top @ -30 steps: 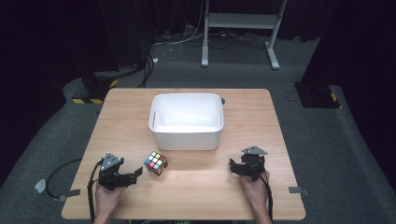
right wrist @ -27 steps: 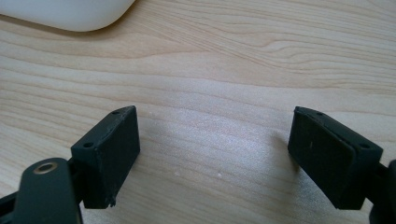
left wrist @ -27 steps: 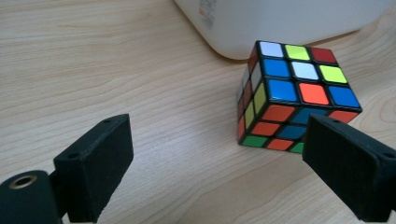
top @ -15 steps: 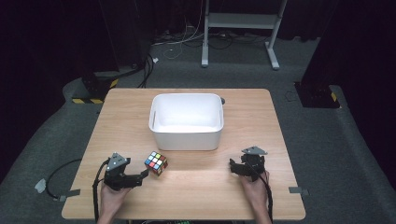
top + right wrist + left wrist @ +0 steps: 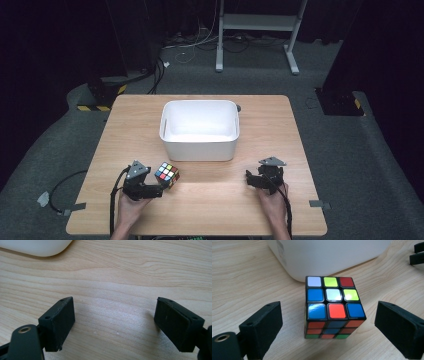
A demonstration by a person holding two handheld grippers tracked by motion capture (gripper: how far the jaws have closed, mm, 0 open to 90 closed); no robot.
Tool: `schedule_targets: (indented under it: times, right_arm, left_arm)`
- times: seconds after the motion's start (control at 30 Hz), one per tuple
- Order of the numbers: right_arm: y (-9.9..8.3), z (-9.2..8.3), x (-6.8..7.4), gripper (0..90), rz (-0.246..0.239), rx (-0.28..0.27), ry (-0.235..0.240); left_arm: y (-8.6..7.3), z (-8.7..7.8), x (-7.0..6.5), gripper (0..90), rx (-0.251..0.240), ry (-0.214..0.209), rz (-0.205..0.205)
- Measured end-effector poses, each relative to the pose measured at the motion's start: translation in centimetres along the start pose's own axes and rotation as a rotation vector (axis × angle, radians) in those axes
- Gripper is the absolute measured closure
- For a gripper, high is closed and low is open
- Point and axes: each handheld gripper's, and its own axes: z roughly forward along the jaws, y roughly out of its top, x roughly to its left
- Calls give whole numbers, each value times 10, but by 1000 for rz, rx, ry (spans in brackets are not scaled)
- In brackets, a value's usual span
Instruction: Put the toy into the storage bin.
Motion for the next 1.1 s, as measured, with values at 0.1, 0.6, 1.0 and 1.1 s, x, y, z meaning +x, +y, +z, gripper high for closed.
schedule_targets:
  times: [0.1,0.6,1.0,1.1]
  right_arm:
    - [0,0,0,166,0,0,0]
    - [0,0,0,167,-1,0,0]
    - [0,0,0,166,0,-1,0]
    - [0,0,0,167,0,0,0]
  left_arm:
    - [1,3,-1,86,2,-3,0]
    - [3,22,-8,153,38,23,15]
    - [3,26,-12,260,42,52,29]
    - [2,27,-12,280,40,60,29]
